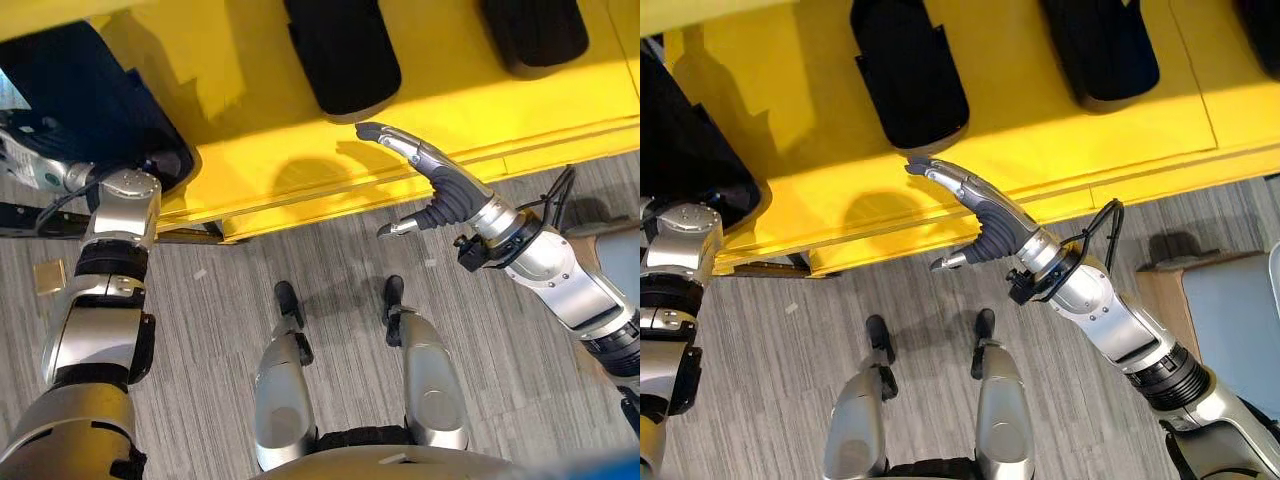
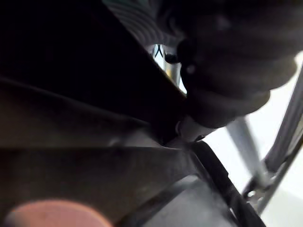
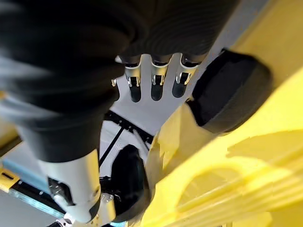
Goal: Move parts from the plastic box to the shelf.
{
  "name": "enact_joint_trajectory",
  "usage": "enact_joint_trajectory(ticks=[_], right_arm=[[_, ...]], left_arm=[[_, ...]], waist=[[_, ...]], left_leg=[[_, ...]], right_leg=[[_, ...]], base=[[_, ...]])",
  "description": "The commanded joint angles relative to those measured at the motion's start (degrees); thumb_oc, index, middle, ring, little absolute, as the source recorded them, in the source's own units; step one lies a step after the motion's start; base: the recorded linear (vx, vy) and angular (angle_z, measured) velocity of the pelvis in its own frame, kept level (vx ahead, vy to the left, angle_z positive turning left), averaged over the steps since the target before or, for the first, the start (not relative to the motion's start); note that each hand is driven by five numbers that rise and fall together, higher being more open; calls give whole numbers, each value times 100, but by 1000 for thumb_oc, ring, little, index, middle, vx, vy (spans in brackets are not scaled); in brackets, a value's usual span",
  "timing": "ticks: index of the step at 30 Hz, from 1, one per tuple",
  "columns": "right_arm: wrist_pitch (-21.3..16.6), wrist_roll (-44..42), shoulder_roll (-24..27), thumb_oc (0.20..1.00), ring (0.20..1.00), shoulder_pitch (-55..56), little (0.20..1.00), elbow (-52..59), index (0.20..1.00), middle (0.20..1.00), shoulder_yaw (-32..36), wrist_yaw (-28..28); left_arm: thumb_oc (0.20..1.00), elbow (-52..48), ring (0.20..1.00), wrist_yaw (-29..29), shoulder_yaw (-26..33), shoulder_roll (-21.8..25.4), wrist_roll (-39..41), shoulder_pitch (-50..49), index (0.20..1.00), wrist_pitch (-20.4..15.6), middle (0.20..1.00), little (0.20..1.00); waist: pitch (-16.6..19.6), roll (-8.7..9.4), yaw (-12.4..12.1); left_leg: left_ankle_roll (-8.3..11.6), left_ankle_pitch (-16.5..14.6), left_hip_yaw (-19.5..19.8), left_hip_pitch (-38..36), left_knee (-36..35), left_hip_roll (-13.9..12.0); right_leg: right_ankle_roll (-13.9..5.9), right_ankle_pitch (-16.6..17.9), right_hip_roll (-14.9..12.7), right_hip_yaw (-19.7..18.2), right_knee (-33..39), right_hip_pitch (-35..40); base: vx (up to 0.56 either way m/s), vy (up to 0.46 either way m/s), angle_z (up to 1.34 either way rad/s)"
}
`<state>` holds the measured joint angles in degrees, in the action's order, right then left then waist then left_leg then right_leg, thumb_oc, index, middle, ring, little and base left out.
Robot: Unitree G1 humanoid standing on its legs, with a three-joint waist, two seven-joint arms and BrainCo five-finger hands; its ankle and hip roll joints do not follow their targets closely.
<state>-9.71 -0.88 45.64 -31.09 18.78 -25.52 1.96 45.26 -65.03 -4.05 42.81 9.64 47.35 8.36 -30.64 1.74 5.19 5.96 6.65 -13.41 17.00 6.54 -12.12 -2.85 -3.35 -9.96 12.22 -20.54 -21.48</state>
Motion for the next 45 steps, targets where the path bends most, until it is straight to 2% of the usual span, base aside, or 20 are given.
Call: enact_joint_trajectory(ticks=[1,5,15,26,29,35,43,45], right_arm=[[-133,7,-92,1000,1000,67,1000,157,1000,1000,159,-223],[-36,27,7,1000,1000,6,1000,135,1000,1000,240,-224],[-37,-238,375,1000,1000,-87,1000,90,1000,1000,454,-196],[49,-312,629,1000,1000,-268,1000,78,1000,1000,537,-247],[42,-376,713,1000,1000,-246,1000,82,1000,1000,578,-256],[-30,-420,746,1000,1000,-89,1000,163,1000,1000,677,-248],[-15,-421,849,1000,1000,-103,1000,146,1000,1000,649,-387],[-42,-464,887,1000,1000,-97,1000,133,1000,1000,676,-378]], left_arm=[[200,-151,200,26,-80,624,-633,414,200,-172,200,200],[200,-15,200,183,-342,737,-925,717,200,28,200,200],[200,204,200,553,-1018,934,-1523,1413,200,115,200,200],[200,733,200,671,-1600,1046,-1391,2329,200,634,200,200],[200,820,200,713,-1650,1138,-1474,2396,200,697,200,200],[200,868,200,562,-1634,1210,-1101,2327,200,1033,200,200],[200,923,200,578,-1576,1339,-970,2264,200,1098,200,200],[200,937,200,586,-1550,1357,-864,2288,200,1131,200,200]], waist=[[355,65,197],[330,90,284],[197,176,510],[85,220,719],[85,220,747],[85,259,759],[85,258,732],[108,237,740]], left_leg=[[148,-153,-96,-21,336,-289],[124,-237,-97,63,485,-265],[27,-504,-195,392,978,-157],[14,-624,-285,724,1260,-100],[6,-658,-311,758,1300,-93],[-13,-711,-344,749,1325,-49],[-10,-676,-344,714,1235,-24],[46,-795,-299,633,1215,2]], right_leg=[[-422,-189,-33,-262,-138,78],[-411,-132,9,-357,-117,-22],[-416,23,38,-622,-147,-388],[-424,256,37,-760,42,-688],[-423,285,37,-774,77,-731],[-438,345,36,-791,207,-688],[-432,390,50,-756,323,-648],[-469,288,61,-780,339,-575]], base=[[61,49,0],[32,58,-1],[11,91,-11],[-13,65,-3],[-10,41,-6],[-3,13,-2],[-7,-1,0],[50,35,-1]])
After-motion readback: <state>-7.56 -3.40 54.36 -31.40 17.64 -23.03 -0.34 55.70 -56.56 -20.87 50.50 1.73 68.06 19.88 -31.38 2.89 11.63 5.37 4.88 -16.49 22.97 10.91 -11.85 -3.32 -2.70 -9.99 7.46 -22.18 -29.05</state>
